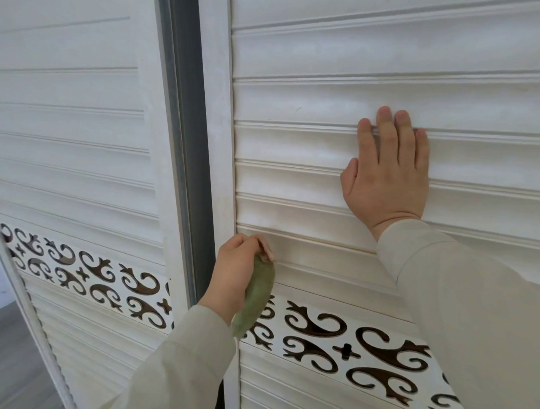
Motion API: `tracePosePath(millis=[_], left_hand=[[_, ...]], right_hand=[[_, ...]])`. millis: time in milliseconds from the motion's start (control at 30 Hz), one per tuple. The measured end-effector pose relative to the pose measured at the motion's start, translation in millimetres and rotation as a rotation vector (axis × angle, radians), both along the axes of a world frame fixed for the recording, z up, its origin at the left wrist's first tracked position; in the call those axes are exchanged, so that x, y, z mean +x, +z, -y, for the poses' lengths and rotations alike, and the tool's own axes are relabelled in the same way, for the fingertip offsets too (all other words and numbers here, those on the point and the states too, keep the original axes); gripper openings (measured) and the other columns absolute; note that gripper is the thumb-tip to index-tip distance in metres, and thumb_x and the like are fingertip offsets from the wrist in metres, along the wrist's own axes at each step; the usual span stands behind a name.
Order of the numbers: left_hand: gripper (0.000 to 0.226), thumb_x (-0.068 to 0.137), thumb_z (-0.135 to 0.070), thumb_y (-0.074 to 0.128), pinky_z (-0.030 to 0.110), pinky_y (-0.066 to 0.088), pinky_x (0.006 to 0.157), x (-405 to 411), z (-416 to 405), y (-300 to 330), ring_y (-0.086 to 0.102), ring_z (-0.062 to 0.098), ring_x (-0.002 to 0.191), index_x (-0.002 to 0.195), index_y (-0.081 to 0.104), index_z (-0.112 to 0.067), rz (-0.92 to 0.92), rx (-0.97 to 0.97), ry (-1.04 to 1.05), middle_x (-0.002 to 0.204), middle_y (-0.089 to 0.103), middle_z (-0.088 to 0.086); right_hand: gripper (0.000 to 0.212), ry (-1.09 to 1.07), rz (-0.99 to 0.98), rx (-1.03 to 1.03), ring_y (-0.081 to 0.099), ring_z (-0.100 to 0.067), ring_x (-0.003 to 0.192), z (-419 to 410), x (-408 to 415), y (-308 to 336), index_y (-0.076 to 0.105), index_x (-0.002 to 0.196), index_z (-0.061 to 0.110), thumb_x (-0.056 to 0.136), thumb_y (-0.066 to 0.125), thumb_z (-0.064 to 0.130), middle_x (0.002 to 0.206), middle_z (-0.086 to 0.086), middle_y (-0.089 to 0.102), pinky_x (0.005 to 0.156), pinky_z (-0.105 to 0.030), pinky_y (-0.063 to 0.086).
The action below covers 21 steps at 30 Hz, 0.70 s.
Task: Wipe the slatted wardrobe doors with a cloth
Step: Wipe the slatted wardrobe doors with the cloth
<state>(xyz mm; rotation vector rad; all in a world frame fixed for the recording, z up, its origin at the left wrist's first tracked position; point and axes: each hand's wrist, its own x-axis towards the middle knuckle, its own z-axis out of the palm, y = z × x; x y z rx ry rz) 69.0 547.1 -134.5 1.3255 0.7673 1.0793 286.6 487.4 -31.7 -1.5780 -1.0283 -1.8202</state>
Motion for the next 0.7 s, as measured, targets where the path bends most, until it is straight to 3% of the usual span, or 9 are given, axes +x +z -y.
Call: tracePosePath(millis=[133, 233, 300, 367, 467, 600, 700], left_hand=[[0.034, 0.085, 0.007, 0.035, 0.043, 0.053, 0.083, -1.0, -8.9, -2.6, 0.062, 0.026, 0.076, 0.064, 0.058, -0.005, 0.064, -0.093, 0.008, 0.071, 0.062, 0.012], [0.021, 0.090, -0.001, 0.049, 0.042, 0.056, 0.077, -1.0, -14.5, -2.0, 0.068, 0.029, 0.089, 0.084, 0.069, 0.000, 0.025, -0.215, -0.017, 0.087, 0.071, 0.013], [0.017, 0.094, -0.013, 0.060, 0.041, 0.058, 0.082, -2.5, -14.2, -1.0, 0.070, 0.025, 0.095, 0.096, 0.074, -0.004, -0.045, -0.214, -0.042, 0.096, 0.076, 0.007], [0.020, 0.095, -0.019, 0.061, 0.038, 0.053, 0.093, -5.2, -11.3, 0.3, 0.069, 0.018, 0.100, 0.092, 0.079, -0.011, -0.123, -0.123, -0.068, 0.097, 0.077, -0.001], [0.021, 0.093, -0.013, 0.059, 0.034, 0.047, 0.102, -9.2, -6.0, 2.5, 0.070, 0.015, 0.100, 0.089, 0.079, -0.007, -0.127, -0.065, -0.053, 0.093, 0.078, 0.002], [0.027, 0.090, -0.011, 0.055, 0.040, 0.051, 0.092, -8.5, -9.9, 5.3, 0.068, 0.023, 0.090, 0.076, 0.077, -0.012, -0.083, -0.177, 0.018, 0.087, 0.077, 0.003], [0.029, 0.089, -0.007, 0.051, 0.043, 0.056, 0.085, -10.0, -13.0, 5.2, 0.067, 0.028, 0.089, 0.071, 0.072, -0.011, 0.028, -0.304, -0.062, 0.100, 0.075, 0.012]], right_hand=[[0.051, 0.007, 0.001, -0.001, 0.040, -0.038, 0.138, -0.2, 0.4, 0.1, 0.049, 0.141, 0.009, 0.094, 0.044, 0.028, 0.149, -0.016, 0.044, 0.115, -0.051, 0.027], [0.050, 0.008, 0.001, 0.002, 0.040, -0.038, 0.138, 0.2, -0.2, 0.3, 0.049, 0.141, 0.010, 0.094, 0.043, 0.028, 0.149, -0.016, 0.045, 0.114, -0.051, 0.027], [0.051, 0.008, 0.003, 0.003, 0.040, -0.038, 0.138, -0.1, -0.2, -0.1, 0.049, 0.141, 0.010, 0.094, 0.043, 0.028, 0.149, -0.016, 0.045, 0.114, -0.051, 0.027], [0.051, 0.006, -0.002, -0.001, 0.040, -0.038, 0.138, -0.2, 0.2, -0.2, 0.049, 0.141, 0.010, 0.094, 0.043, 0.028, 0.149, -0.016, 0.044, 0.115, -0.050, 0.025], [0.051, 0.004, -0.004, -0.004, 0.040, -0.038, 0.139, 0.0, -0.1, 0.1, 0.048, 0.141, 0.010, 0.094, 0.043, 0.028, 0.149, -0.016, 0.044, 0.115, -0.050, 0.024], [0.051, 0.000, -0.006, -0.009, 0.040, -0.038, 0.138, 0.2, -0.9, 0.3, 0.048, 0.141, 0.010, 0.093, 0.044, 0.028, 0.149, -0.016, 0.044, 0.115, -0.050, 0.025], [0.051, 0.002, -0.003, -0.002, 0.040, -0.038, 0.138, 0.1, -1.0, 0.1, 0.049, 0.141, 0.010, 0.093, 0.044, 0.027, 0.149, -0.017, 0.045, 0.115, -0.050, 0.026]])
